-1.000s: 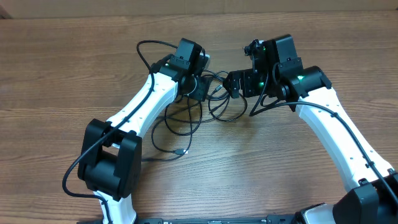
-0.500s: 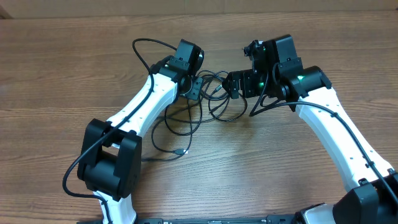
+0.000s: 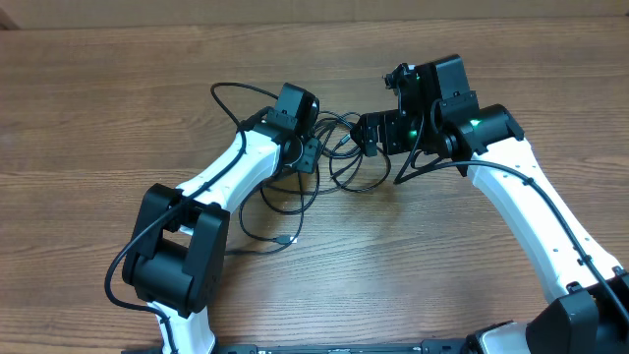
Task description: Untangle cables
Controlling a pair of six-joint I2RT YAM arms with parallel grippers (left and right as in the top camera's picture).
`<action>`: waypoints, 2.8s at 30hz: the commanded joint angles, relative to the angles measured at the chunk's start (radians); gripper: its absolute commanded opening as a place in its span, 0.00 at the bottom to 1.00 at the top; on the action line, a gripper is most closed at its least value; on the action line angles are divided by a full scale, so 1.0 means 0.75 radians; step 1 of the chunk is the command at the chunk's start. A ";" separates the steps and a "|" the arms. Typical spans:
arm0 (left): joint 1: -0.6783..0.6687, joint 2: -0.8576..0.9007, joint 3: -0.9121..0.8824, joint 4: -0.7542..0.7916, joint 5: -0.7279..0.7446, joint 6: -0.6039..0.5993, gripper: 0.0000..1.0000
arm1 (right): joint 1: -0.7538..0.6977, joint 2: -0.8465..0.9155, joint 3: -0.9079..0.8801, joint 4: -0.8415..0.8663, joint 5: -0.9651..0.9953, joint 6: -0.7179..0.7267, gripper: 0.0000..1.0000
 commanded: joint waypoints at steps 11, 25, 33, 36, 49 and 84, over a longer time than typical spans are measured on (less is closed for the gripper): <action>-0.001 0.019 -0.106 0.134 0.079 -0.099 0.04 | -0.003 -0.001 -0.008 0.009 -0.011 -0.001 1.00; 0.003 0.017 0.036 -0.038 0.063 -0.098 0.04 | -0.003 -0.001 -0.008 0.008 -0.006 -0.036 1.00; 0.036 0.016 0.418 -0.368 -0.045 -0.086 0.04 | -0.003 -0.001 -0.008 0.003 -0.006 -0.036 1.00; 0.060 0.016 0.569 -0.481 -0.045 -0.072 0.04 | -0.003 -0.001 -0.008 0.003 -0.006 -0.036 1.00; 0.085 0.016 1.195 -0.954 0.097 0.039 0.04 | -0.003 0.005 -0.008 0.019 -0.007 -0.071 1.00; 0.068 -0.036 1.903 -1.277 0.604 0.143 0.04 | -0.002 0.028 -0.008 0.379 -0.337 -0.071 0.33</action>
